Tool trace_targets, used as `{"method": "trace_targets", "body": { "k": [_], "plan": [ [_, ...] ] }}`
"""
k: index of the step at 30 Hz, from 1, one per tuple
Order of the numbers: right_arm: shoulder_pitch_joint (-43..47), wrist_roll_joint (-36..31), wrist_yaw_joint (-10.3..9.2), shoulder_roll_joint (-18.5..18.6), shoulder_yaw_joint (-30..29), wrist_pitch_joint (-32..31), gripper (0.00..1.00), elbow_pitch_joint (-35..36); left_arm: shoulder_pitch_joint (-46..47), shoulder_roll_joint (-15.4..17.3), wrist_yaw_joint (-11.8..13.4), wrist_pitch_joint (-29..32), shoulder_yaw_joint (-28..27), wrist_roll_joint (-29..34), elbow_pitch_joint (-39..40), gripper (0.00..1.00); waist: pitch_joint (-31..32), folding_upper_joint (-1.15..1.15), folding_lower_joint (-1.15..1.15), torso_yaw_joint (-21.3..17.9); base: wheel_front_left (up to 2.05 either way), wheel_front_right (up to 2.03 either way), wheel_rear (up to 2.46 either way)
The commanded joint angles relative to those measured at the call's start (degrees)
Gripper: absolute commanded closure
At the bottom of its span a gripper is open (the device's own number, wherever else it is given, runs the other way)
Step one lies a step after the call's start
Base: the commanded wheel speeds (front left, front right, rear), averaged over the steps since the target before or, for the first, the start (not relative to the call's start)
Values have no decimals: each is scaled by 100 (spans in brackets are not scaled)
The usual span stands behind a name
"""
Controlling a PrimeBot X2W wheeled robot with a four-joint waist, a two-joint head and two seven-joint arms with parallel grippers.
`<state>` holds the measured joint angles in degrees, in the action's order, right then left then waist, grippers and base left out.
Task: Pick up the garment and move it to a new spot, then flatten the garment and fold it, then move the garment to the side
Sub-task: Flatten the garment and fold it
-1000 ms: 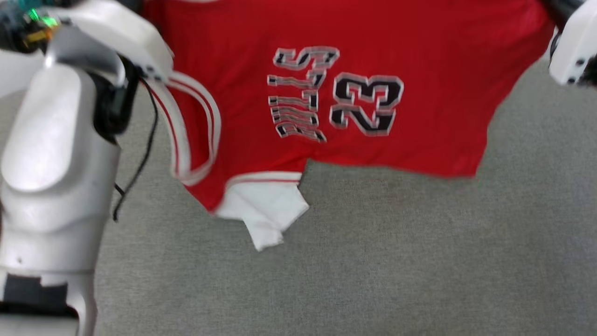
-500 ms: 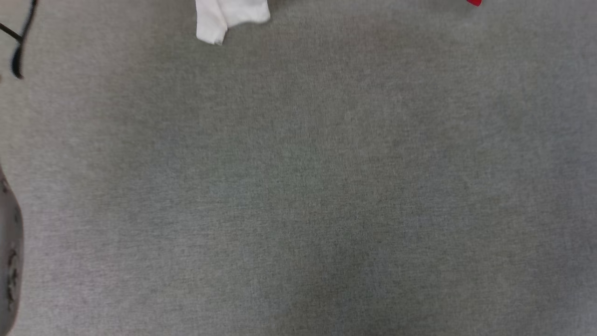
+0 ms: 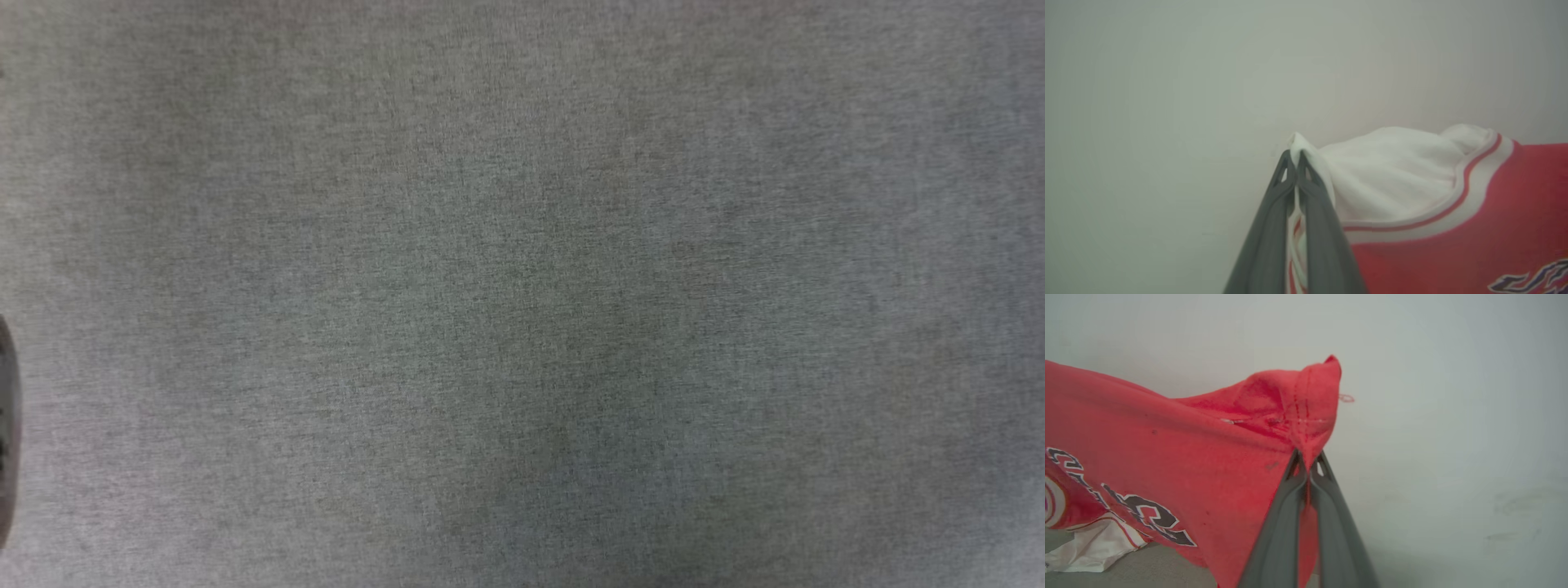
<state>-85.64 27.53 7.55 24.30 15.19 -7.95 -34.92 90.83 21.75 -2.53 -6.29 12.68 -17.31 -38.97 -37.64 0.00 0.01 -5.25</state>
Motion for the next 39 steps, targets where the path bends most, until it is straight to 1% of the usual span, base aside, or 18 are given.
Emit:
{"method": "trace_targets", "body": {
  "k": [1,7,10,14,19,25,27,29,31,33,36,39],
  "plan": [
    [-41,70,-11,-22,55,51,100,-107,-63,-4,-13,-67,-41,-66,-83,100,-92,0,-1,11,0,0,0],
    [148,317,-11,-50,494,160,100,-449,-416,-250,-143,-192,-129,-419,-544,100,-43,0,-1,87,0,0,0],
    [369,466,-10,-19,757,195,100,-599,-724,-352,-219,-356,-158,-577,-771,100,121,0,-1,133,0,0,0],
    [853,764,-10,35,1116,222,100,-736,-1273,-361,-333,-515,-179,-765,-998,100,466,0,-1,174,0,0,0],
    [1826,1118,-11,173,1584,321,100,-734,-2471,-386,-433,-737,-210,-1029,-1053,100,1116,0,-1,244,0,0,0],
    [3165,1561,-12,413,1957,395,100,-483,-4269,-286,-451,-864,-321,-1258,-628,100,1866,0,-1,296,0,0,0],
    [3600,1731,-12,474,2067,364,100,-308,-4925,-248,-397,-871,-394,-1334,-408,100,2109,0,-1,283,0,0,0],
    [3991,1852,-13,613,2136,323,100,-165,-5564,-230,-292,-875,-460,-1360,-136,100,2314,0,-1,269,0,0,0],
    [4422,2001,-14,731,2136,324,100,-59,-6218,-255,-237,-797,-466,-1442,139,100,2549,0,-1,284,0,0,0],
    [4798,2049,-14,803,2145,306,100,71,-6806,-208,-184,-631,-518,-1562,481,100,2752,0,-1,271,0,0,0],
    [5428,2162,-16,978,2056,248,100,270,-7733,-140,27,-306,-536,-1654,1126,100,3037,0,-1,297,0,0,0],
    [6119,2239,-20,1054,1864,202,100,506,-8551,-77,318,33,-634,-1778,1879,100,3295,0,-1,326,0,0,0]
  ]
}}
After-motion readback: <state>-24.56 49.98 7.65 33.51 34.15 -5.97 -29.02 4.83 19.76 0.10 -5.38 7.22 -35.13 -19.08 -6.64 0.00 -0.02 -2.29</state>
